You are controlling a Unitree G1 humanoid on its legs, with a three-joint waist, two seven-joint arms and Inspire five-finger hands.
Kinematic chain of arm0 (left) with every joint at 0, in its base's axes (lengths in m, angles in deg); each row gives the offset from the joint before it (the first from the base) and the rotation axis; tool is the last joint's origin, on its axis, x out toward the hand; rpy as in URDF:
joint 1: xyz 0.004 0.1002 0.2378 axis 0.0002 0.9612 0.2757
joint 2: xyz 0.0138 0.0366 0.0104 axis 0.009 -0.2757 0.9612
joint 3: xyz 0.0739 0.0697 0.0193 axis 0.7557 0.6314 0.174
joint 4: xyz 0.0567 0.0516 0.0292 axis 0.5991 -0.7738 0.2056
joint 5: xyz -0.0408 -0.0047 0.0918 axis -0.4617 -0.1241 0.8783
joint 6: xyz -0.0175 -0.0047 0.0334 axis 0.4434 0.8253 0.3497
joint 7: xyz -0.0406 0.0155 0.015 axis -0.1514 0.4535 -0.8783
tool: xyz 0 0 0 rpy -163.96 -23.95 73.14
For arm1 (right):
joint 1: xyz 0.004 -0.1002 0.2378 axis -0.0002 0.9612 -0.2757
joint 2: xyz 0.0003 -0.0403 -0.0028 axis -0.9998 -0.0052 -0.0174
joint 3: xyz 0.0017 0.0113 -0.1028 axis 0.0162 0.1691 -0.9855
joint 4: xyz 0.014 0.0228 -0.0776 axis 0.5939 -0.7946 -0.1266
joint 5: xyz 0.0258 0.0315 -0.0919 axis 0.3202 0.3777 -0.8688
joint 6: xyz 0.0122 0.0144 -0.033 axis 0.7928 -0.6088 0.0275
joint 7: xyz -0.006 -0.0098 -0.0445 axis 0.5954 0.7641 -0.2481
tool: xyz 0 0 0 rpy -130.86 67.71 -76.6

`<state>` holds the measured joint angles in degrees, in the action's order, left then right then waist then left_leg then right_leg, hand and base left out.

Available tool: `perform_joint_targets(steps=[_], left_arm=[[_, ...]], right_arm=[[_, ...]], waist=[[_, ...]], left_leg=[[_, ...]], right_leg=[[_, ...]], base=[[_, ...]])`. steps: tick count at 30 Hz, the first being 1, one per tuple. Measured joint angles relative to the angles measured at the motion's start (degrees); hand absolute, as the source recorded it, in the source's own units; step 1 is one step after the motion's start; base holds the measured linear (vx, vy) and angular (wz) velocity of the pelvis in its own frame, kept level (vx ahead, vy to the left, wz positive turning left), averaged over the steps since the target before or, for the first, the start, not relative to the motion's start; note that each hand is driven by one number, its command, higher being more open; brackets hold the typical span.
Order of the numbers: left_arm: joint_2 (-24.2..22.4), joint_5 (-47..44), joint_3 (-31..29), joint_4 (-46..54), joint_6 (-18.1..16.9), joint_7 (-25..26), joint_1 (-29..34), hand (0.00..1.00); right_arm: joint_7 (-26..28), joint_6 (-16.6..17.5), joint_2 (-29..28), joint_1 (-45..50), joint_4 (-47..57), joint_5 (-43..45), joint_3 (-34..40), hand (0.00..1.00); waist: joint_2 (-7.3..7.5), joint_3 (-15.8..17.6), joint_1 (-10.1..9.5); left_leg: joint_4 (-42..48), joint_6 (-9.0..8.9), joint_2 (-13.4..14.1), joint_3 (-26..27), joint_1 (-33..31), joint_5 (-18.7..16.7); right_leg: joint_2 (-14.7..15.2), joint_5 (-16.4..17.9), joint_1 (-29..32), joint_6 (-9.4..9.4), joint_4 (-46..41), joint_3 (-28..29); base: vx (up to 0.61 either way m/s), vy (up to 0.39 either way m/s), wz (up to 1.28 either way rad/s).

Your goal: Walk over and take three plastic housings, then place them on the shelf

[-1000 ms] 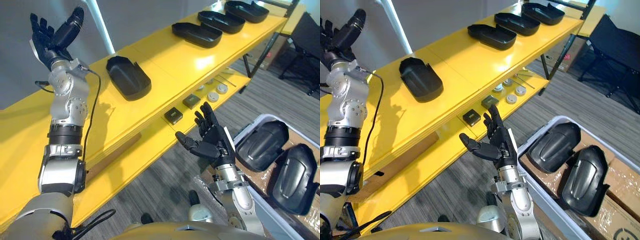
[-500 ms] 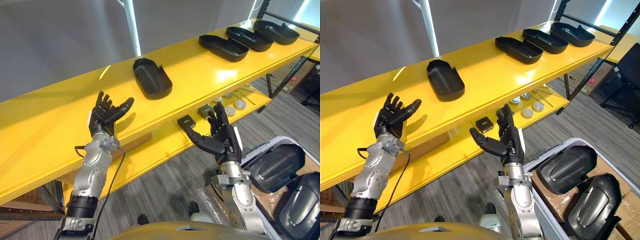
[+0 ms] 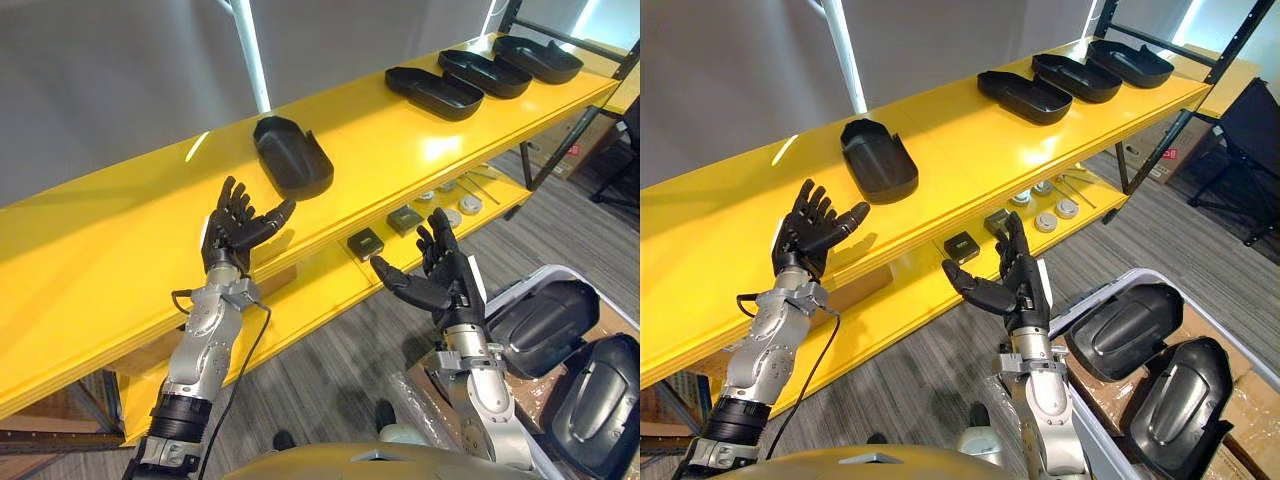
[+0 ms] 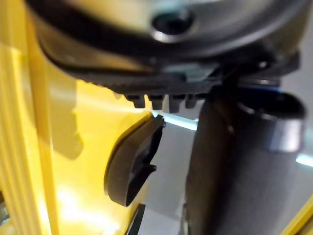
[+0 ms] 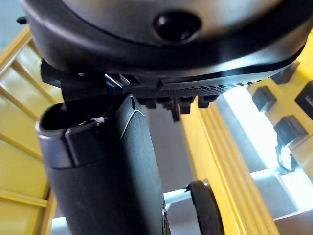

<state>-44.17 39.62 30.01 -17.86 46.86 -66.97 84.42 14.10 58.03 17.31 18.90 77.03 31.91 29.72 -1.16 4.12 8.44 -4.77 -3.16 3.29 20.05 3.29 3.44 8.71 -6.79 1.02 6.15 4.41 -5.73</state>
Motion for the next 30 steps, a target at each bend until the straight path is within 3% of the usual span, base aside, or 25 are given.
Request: perform_joint_targets(steps=[8, 16, 30], left_arm=[[0.57, 1.9, 0.3, -9.22, -1.54, 3.02, -5.14, 1.0], [1.2, 1.87, 0.35, -15.39, -3.38, 2.71, -10.24, 1.0], [3.92, 1.54, 0.6, -22.4, -5.22, 1.71, -17.47, 1.0]], right_arm=[[2.99, -0.35, 1.24, 0.27, -0.03, 0.85, 1.84, 1.0], [5.58, -1.08, 1.3, 0.95, -0.02, 1.08, 3.87, 1.0], [7.32, -1.24, 1.35, 0.87, 0.01, 2.27, 3.28, 1.0]], waist=[[0.0, 0.01, 1.19], [-0.44, 0.37, 1.6], [0.42, 2.75, 2.95]], left_leg=[[0.0, -0.28, 0.32, 2.23, 0.2, -0.29], [0.0, -0.62, 0.58, 3.98, 0.28, -0.57], [-0.01, -0.97, 0.95, 4.75, 0.75, -0.91]], right_leg=[[-0.51, -0.17, 1.09, 0.18, 0.01, 2.39], [-0.86, -0.41, 2.07, 0.22, 0.01, 4.19], [-0.76, -0.4, 2.04, 0.11, 0.02, 4.72]], base=[[-0.03, -0.018, -0.14], [-0.02, -0.02, -0.11], [0.0, -0.008, -0.02]])
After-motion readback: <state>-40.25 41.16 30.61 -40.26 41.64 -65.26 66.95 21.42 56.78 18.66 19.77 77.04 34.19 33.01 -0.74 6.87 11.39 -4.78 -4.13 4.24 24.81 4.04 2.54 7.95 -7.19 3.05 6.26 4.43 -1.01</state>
